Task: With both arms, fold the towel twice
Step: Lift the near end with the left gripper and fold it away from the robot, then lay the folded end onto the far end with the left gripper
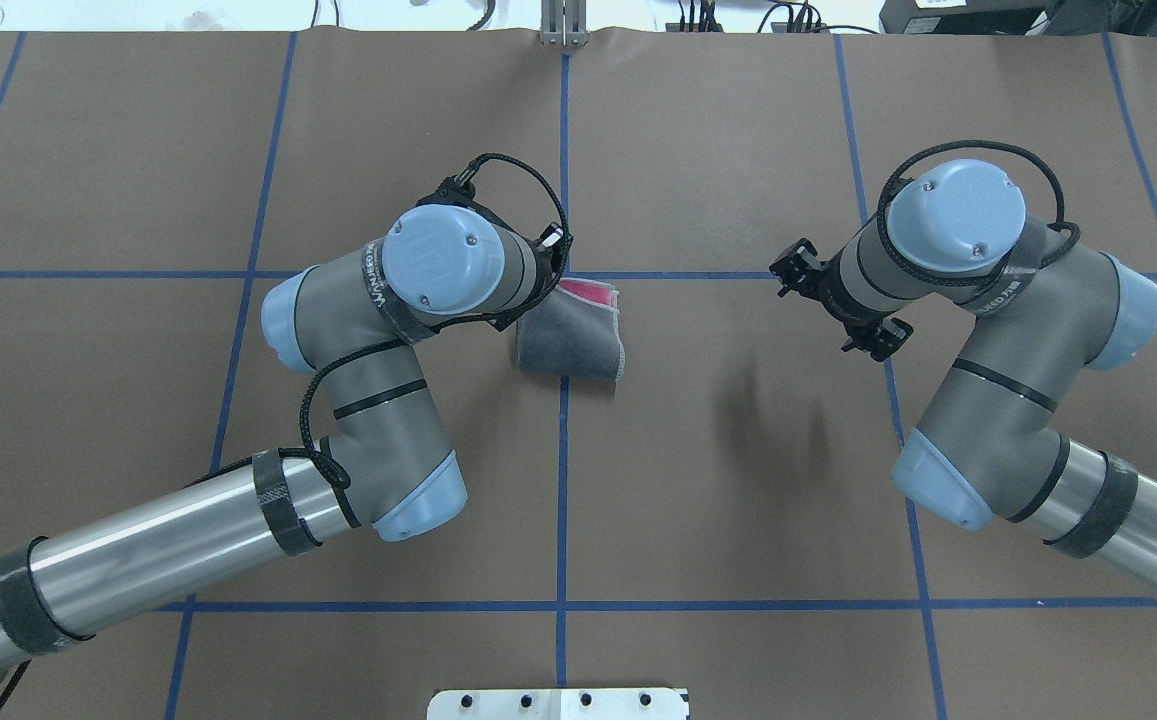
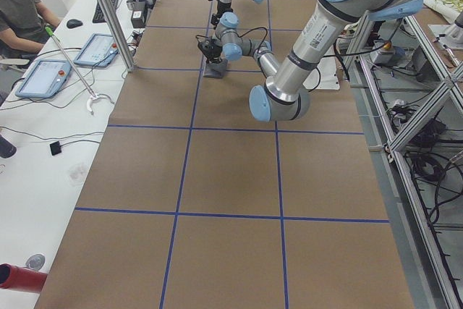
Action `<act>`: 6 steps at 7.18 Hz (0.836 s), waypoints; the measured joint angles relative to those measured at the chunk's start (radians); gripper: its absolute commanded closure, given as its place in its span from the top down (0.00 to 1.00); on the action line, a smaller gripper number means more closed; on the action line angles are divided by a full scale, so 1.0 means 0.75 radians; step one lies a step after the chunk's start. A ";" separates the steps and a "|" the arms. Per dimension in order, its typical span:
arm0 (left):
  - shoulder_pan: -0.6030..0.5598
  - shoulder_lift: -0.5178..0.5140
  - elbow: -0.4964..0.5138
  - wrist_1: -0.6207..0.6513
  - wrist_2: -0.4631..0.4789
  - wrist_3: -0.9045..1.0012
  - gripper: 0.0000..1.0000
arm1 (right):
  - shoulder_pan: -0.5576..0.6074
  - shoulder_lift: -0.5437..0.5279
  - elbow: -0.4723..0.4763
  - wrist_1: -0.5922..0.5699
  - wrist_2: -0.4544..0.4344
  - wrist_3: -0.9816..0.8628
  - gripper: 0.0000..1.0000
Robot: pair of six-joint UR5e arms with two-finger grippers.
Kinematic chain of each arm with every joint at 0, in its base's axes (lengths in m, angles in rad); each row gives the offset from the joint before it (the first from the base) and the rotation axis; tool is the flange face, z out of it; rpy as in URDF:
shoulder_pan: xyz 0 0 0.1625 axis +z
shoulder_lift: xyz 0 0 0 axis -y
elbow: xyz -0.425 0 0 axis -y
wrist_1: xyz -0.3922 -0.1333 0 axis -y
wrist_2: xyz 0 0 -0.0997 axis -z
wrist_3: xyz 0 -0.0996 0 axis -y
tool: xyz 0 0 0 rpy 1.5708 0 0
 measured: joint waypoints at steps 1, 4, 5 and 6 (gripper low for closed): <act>0.000 0.000 0.024 -0.029 0.000 0.001 0.29 | -0.003 0.000 0.000 0.000 -0.002 0.001 1.00; -0.023 0.000 0.067 -0.069 -0.003 0.005 1.00 | -0.009 0.007 0.000 0.001 -0.004 0.011 1.00; -0.037 0.000 0.069 -0.070 -0.016 0.007 1.00 | -0.010 0.010 0.000 0.001 -0.005 0.013 1.00; -0.050 0.001 0.069 -0.069 -0.044 0.010 1.00 | -0.012 0.014 0.001 0.001 -0.006 0.014 1.00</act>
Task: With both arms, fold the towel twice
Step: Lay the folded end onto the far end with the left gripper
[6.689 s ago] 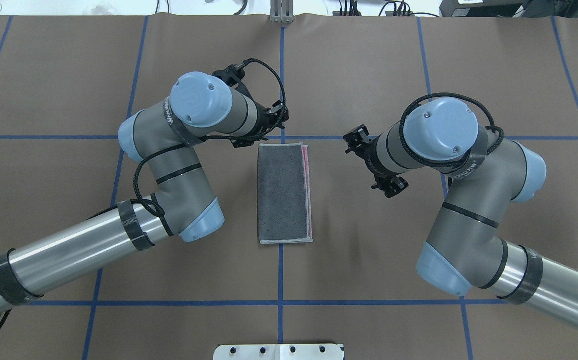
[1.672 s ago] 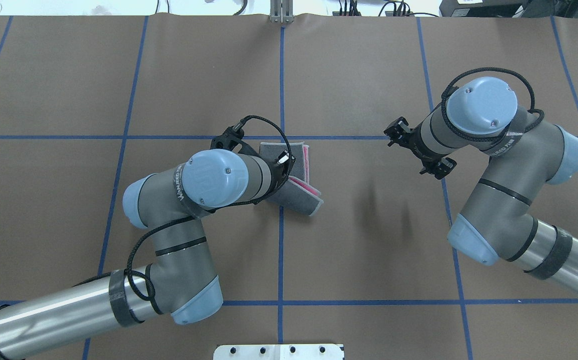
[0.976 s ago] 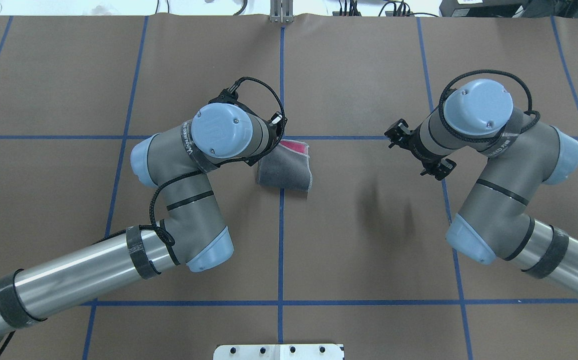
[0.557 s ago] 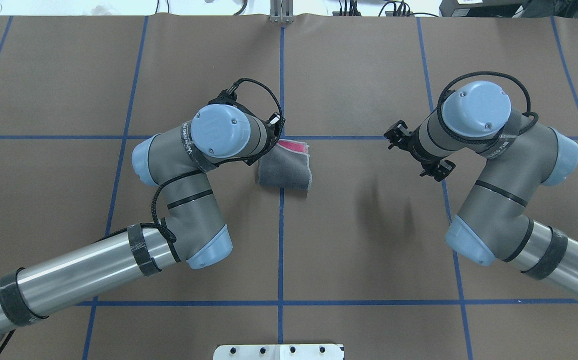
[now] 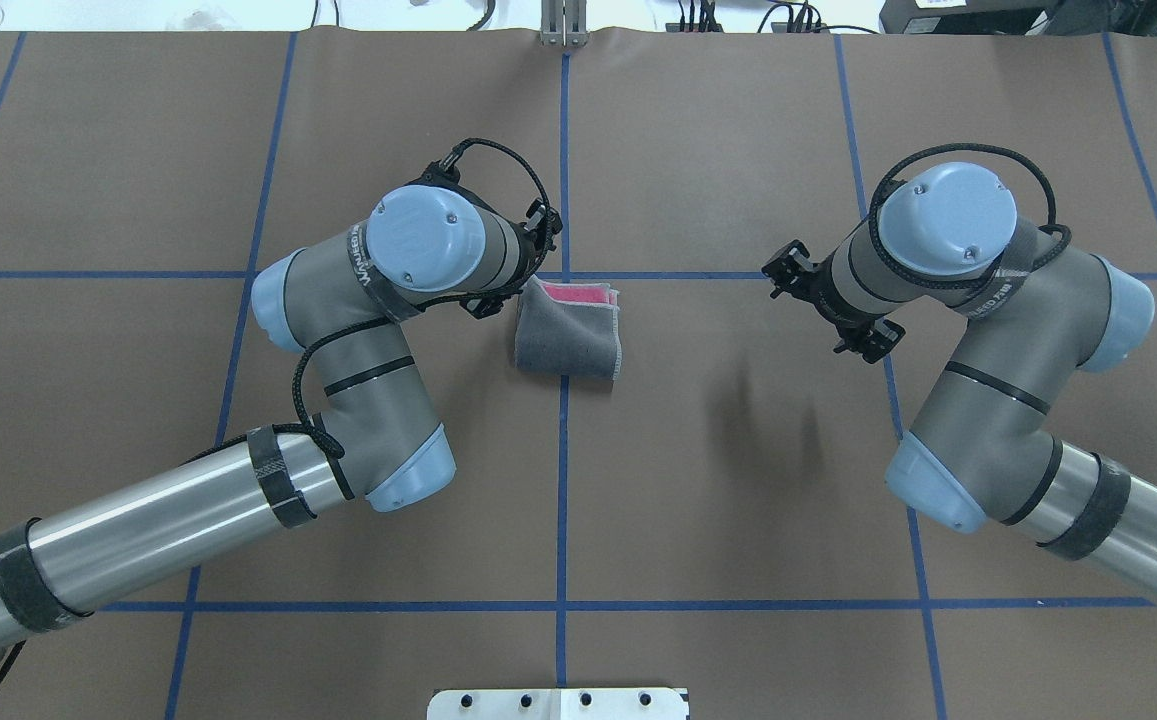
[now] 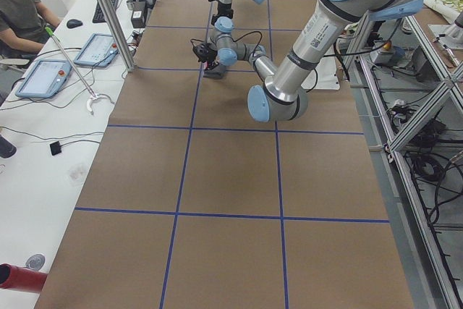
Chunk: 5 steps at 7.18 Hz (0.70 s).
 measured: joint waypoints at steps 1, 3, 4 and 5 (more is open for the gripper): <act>-0.005 0.004 0.000 0.002 -0.025 0.000 1.00 | -0.004 0.007 0.000 0.000 -0.001 0.002 1.00; 0.003 0.007 0.001 0.001 -0.043 -0.009 1.00 | -0.010 0.017 0.000 0.000 -0.001 0.003 1.00; 0.008 0.003 -0.006 0.004 -0.050 -0.013 1.00 | -0.008 0.016 0.002 0.000 0.001 -0.001 1.00; 0.011 -0.003 -0.013 0.004 -0.059 -0.016 1.00 | -0.001 0.012 0.003 0.000 0.005 -0.010 1.00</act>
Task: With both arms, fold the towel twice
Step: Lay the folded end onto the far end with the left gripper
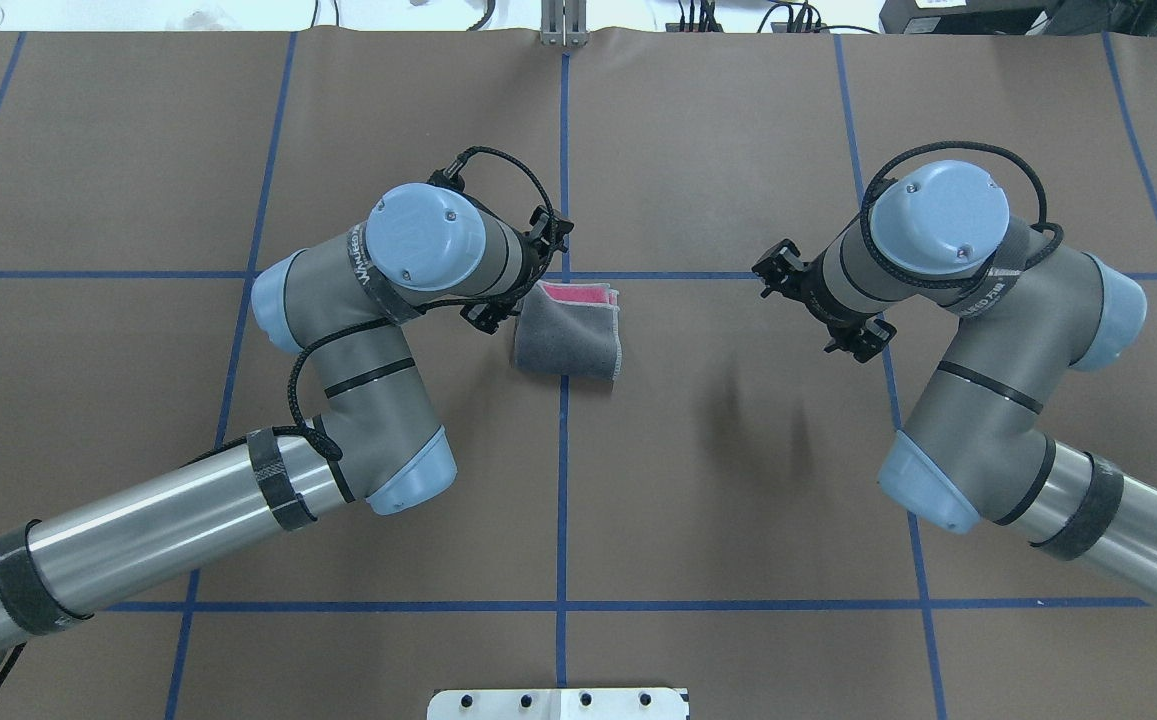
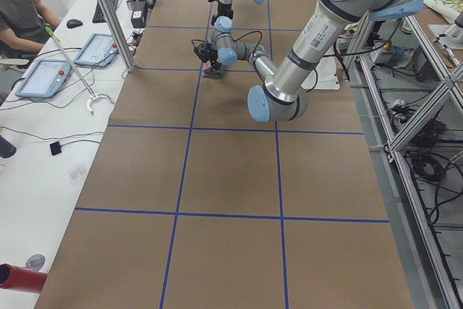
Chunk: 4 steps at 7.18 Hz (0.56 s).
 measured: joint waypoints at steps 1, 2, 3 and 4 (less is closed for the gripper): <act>0.005 -0.003 0.005 -0.004 -0.005 -0.003 1.00 | 0.005 -0.006 0.000 0.000 0.001 -0.008 1.00; 0.012 -0.009 0.014 -0.006 -0.007 -0.006 1.00 | 0.008 -0.010 0.000 0.000 0.000 -0.012 1.00; 0.015 -0.025 0.018 -0.006 -0.008 -0.008 1.00 | 0.010 -0.013 -0.001 0.000 0.000 -0.014 1.00; 0.017 -0.039 0.021 -0.007 -0.008 -0.010 1.00 | 0.013 -0.019 -0.002 0.000 0.002 -0.021 1.00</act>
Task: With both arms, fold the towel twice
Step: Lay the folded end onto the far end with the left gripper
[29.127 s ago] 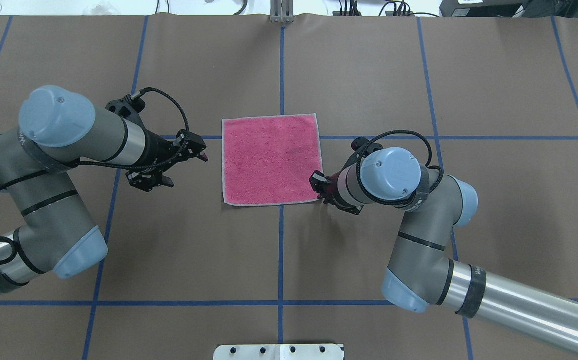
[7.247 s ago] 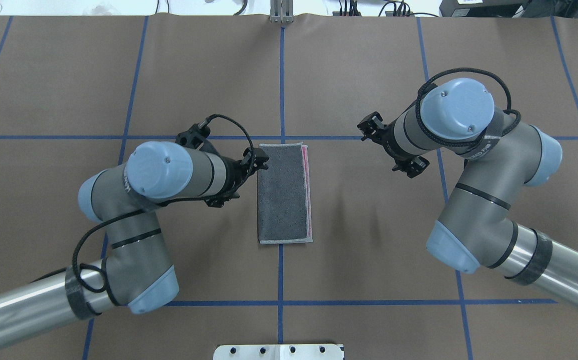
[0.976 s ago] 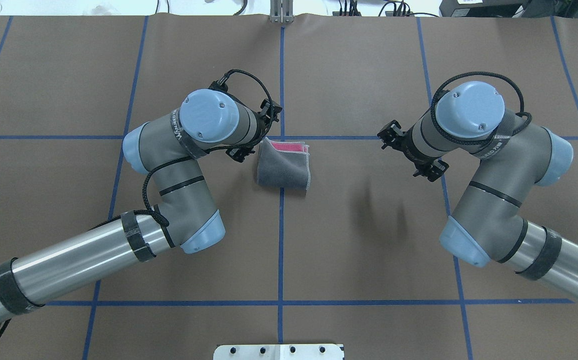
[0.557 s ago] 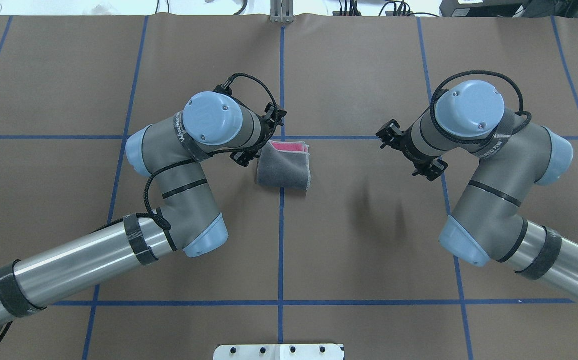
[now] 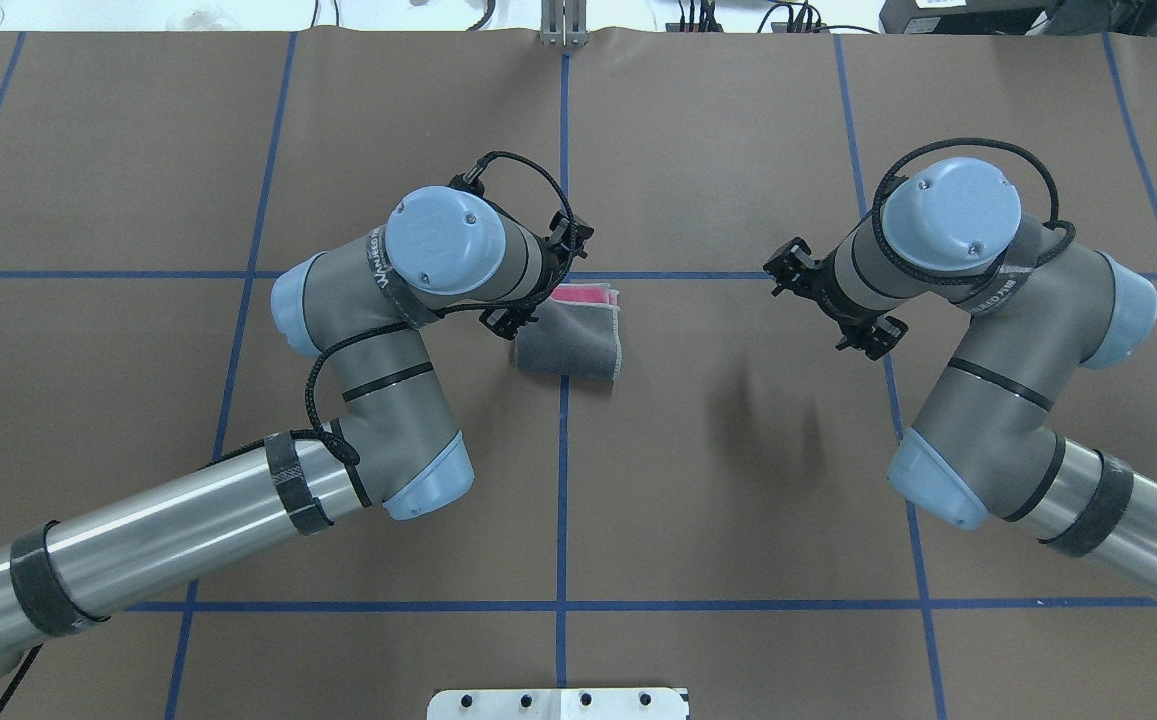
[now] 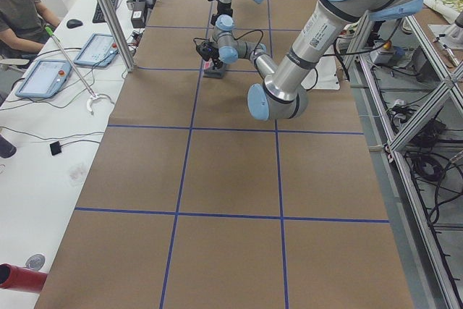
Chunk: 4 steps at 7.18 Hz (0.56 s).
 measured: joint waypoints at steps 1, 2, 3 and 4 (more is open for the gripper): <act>0.002 -0.009 0.009 -0.004 0.000 0.000 1.00 | 0.005 -0.012 0.000 0.000 0.000 -0.014 1.00; 0.005 -0.020 0.040 -0.028 0.000 0.001 1.00 | 0.008 -0.026 0.000 0.000 -0.001 -0.024 1.00; 0.005 -0.044 0.094 -0.073 0.001 0.001 1.00 | 0.011 -0.036 0.000 0.000 -0.003 -0.030 1.00; 0.006 -0.064 0.136 -0.103 0.002 0.001 1.00 | 0.014 -0.045 0.000 0.000 -0.004 -0.031 1.00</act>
